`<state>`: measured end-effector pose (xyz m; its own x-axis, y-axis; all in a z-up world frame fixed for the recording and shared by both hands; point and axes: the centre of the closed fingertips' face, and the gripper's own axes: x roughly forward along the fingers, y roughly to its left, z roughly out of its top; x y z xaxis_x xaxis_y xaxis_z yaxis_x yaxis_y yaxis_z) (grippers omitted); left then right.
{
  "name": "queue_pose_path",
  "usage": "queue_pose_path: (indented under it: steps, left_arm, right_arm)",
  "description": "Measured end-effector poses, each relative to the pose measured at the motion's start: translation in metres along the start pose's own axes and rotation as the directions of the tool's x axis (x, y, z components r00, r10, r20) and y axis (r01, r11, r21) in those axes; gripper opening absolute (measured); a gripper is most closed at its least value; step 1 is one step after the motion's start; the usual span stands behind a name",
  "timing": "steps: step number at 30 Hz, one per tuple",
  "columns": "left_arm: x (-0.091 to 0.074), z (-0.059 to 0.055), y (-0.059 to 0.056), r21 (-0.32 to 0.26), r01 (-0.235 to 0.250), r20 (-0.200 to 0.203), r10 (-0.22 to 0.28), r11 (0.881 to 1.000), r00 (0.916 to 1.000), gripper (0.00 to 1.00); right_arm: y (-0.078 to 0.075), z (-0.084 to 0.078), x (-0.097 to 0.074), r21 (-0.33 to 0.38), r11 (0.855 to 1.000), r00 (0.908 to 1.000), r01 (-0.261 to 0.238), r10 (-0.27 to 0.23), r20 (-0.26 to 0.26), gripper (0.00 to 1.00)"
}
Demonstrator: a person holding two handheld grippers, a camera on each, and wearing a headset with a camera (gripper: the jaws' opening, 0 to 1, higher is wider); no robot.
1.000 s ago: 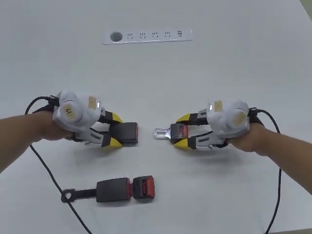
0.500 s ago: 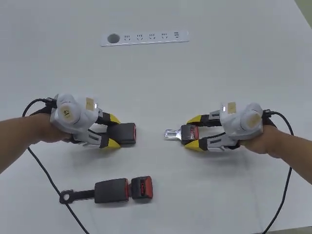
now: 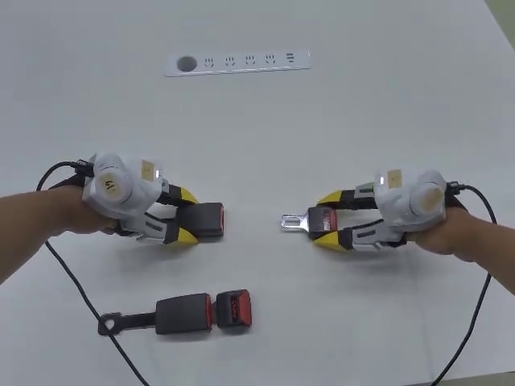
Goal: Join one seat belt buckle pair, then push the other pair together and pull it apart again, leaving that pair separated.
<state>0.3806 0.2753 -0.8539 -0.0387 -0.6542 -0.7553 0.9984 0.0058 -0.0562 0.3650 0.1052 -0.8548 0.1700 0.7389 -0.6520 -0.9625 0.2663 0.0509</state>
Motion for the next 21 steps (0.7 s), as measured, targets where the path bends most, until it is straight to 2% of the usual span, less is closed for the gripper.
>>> queue_pose_path:
  steps: [7,10,12,14,18,20,21]
  left_arm:
    - [0.000,0.000,0.000,-0.002,0.004,-0.015,-0.004,1.000,0.9999,0.35]
    - [0.000,0.001,0.000,0.003,0.005,-0.027,-0.004,1.000,0.9996,0.35]
    - [0.000,0.001,0.000,-0.013,0.005,-0.031,-0.006,1.000,0.9995,0.35]
    - [0.001,0.003,0.001,-0.072,0.000,-0.021,-0.001,0.997,0.9998,0.35]
    - [0.001,0.005,0.002,-0.083,-0.016,-0.042,0.013,0.996,0.9990,0.35]
    - [0.000,0.007,0.000,-0.095,-0.017,-0.049,0.013,0.995,0.9987,0.38]
    - [-0.002,0.011,-0.001,-0.101,-0.020,-0.035,0.017,0.995,0.9993,0.41]
  right_arm:
    - [0.001,0.002,0.000,0.013,1.000,1.0000,-0.004,0.004,0.006,0.37]
    - [0.003,0.003,0.000,-0.011,1.000,1.0000,0.002,-0.002,-0.009,0.38]
    - [0.003,0.003,0.001,-0.011,1.000,0.9999,0.007,-0.007,-0.014,0.38]
    - [0.002,0.002,0.001,-0.012,1.000,0.9998,0.010,-0.010,-0.018,0.38]
    - [0.001,0.002,0.002,-0.011,1.000,0.9987,0.021,-0.021,-0.045,0.38]
    - [0.003,0.007,0.001,0.013,1.000,0.9995,0.020,-0.020,-0.026,0.41]
    - [0.003,0.012,0.000,0.022,0.999,0.9996,0.028,-0.028,-0.007,0.42]
